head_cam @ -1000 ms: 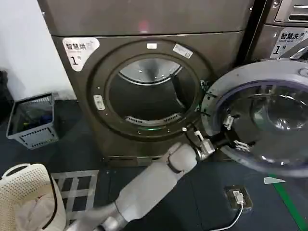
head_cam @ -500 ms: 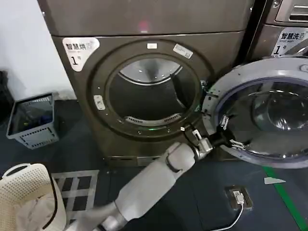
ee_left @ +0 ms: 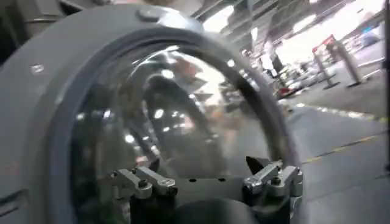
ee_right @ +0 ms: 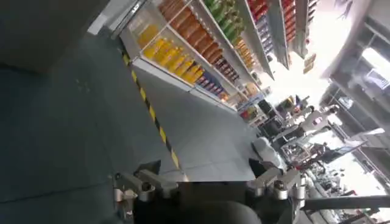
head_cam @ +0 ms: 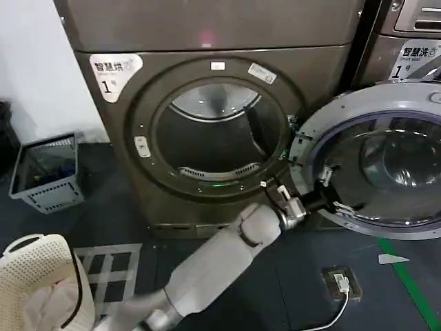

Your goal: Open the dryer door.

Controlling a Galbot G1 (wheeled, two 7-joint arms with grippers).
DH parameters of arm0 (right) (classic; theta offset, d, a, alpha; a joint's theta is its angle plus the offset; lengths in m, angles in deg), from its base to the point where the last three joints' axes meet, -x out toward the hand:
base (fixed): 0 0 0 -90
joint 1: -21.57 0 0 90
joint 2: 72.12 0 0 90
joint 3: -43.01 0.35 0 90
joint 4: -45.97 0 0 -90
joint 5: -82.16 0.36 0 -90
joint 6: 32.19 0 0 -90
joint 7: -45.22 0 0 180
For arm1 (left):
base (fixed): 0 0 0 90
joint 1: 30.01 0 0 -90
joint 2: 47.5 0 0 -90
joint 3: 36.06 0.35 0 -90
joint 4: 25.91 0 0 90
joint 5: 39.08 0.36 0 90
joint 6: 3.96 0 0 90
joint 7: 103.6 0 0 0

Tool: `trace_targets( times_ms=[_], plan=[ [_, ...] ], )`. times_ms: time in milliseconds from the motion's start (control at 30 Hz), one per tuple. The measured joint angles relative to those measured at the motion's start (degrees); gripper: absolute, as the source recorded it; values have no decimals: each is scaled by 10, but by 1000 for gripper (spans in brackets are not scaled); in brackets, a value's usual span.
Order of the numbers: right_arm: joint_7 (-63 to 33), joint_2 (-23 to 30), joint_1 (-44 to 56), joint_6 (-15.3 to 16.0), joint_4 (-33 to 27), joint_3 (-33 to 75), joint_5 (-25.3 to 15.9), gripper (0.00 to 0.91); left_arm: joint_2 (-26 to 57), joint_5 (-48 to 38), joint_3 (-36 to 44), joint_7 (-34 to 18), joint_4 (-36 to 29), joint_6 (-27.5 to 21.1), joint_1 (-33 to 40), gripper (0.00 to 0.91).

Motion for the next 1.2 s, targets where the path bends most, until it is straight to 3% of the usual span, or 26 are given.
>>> trace_targets(
  times_ms=[167,533,933,1200],
  plan=[
    [0,1,0,1,-4,3,1,907,16,-22,16,6,-55,-16,-13,907],
    [-4,16,-6,18,-9,17,-10,907,185,-80,-15,-14,-236,-75,-72,907],
    [0,42,-18,21,-8,32,-31,907,391,-130,-194,-26,-413,-100,-263,907],
    [10,58,-28,16,-10,39,-24,907,451,-169,-336,-53,-436,-141,-399,907]
  ],
)
